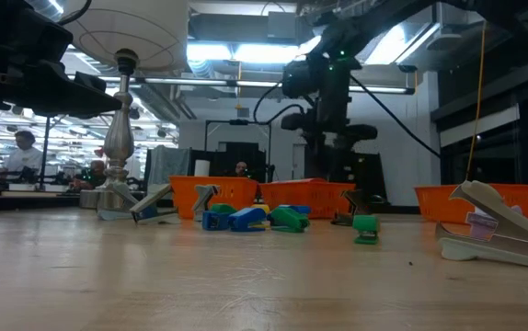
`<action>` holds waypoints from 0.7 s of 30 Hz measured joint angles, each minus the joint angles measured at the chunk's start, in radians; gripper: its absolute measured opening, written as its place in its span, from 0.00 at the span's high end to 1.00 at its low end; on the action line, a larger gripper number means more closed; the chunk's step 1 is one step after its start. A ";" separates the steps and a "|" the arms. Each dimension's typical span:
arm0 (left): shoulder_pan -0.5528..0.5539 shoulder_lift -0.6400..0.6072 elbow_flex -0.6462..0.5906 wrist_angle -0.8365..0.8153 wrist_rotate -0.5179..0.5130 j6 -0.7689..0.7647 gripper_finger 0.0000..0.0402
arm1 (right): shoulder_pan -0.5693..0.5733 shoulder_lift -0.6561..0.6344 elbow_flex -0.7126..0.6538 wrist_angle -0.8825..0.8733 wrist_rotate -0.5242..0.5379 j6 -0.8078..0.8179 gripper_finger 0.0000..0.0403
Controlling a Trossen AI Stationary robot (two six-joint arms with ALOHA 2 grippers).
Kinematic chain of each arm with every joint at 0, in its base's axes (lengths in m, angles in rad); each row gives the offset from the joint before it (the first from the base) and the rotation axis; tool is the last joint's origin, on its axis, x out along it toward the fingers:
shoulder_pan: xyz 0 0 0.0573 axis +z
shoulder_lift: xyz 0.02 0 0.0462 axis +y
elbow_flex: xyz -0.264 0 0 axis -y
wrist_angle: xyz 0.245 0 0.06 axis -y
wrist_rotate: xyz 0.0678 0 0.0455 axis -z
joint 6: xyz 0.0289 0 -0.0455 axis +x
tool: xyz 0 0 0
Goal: Pick and place Stapler, Stapler remover, tape
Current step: Put the violet staple remover into the right orange bin
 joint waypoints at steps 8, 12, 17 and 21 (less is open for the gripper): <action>0.000 0.000 0.000 0.000 0.000 0.000 0.81 | 0.098 -0.023 0.062 -0.115 0.091 0.016 0.46; 0.000 0.000 0.000 0.000 0.000 0.000 0.80 | 0.173 -0.096 0.062 -0.119 0.171 0.021 0.47; 0.000 0.000 0.000 0.000 0.000 0.000 0.81 | 0.267 -0.164 0.063 -0.156 0.265 0.035 0.52; 0.000 0.000 0.000 0.000 0.000 0.000 0.81 | 0.347 -0.174 0.063 -0.231 0.273 0.087 0.54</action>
